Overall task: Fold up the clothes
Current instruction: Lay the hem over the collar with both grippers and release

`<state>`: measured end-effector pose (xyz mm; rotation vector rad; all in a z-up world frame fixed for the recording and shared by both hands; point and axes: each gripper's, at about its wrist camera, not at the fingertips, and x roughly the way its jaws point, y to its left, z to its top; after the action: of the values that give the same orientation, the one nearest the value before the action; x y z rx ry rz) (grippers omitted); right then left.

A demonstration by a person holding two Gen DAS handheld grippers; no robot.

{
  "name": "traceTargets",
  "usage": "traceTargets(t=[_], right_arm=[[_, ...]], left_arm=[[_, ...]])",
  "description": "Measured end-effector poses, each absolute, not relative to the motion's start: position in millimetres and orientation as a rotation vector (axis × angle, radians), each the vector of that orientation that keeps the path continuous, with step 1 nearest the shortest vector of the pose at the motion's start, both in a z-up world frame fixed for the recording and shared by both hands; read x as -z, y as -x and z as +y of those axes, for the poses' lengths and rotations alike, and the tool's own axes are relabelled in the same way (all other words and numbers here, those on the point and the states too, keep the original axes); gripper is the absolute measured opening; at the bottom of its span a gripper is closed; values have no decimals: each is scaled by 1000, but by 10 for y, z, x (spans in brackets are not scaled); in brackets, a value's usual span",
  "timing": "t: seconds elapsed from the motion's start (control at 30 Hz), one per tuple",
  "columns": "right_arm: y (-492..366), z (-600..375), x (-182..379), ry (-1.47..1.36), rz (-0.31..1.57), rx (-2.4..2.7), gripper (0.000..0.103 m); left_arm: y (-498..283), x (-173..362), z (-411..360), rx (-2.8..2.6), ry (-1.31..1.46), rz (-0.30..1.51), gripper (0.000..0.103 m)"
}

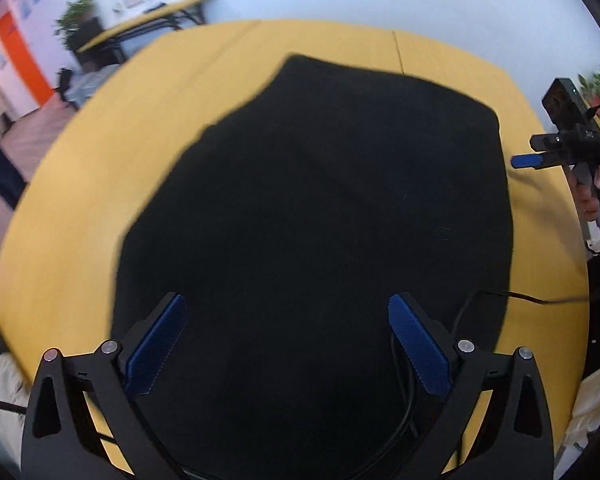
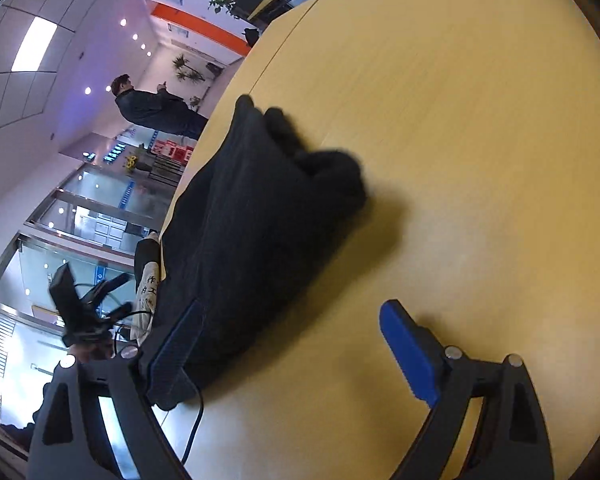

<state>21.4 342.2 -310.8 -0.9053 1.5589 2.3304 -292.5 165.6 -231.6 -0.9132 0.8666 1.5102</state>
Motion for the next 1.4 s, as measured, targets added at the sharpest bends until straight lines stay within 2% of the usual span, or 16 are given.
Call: traceTargets(t=[0.17, 0.3, 0.37, 0.43, 0.53, 0.73, 0.9, 1.0, 1.17, 1.4], right_arm=[[217, 3381, 3302, 781, 1573, -2302, 92], [478, 3560, 3299, 682, 1560, -2279, 91], [638, 3615, 3341, 716, 1559, -2251, 78], [761, 3681, 3386, 754, 1582, -2218, 44], [845, 3759, 3251, 722, 1569, -2257, 30], [1002, 4129, 2475, 613, 1328, -2516, 27], [852, 4565, 1970, 609, 1146, -2658, 27], [817, 4583, 1716, 617, 1064, -2758, 27], [714, 4100, 1513, 751, 1104, -2955, 27], [598, 3415, 1862, 1001, 1330, -3003, 28]], left_arm=[[2883, 2838, 2032, -1321, 912, 939, 98], [2920, 2944, 2128, -1284, 910, 891, 103], [2929, 2973, 2155, -1276, 895, 866, 103], [2956, 2990, 2165, -1294, 901, 829, 103], [2933, 2993, 2208, -1358, 903, 773, 103], [2612, 2930, 2731, -1509, 967, 664, 103], [2521, 2747, 2798, -1540, 909, 662, 102], [2569, 2983, 2932, -1516, 1001, 659, 103], [2457, 2998, 3202, -1513, 921, 683, 103], [2468, 3010, 3330, -1491, 866, 665, 103]])
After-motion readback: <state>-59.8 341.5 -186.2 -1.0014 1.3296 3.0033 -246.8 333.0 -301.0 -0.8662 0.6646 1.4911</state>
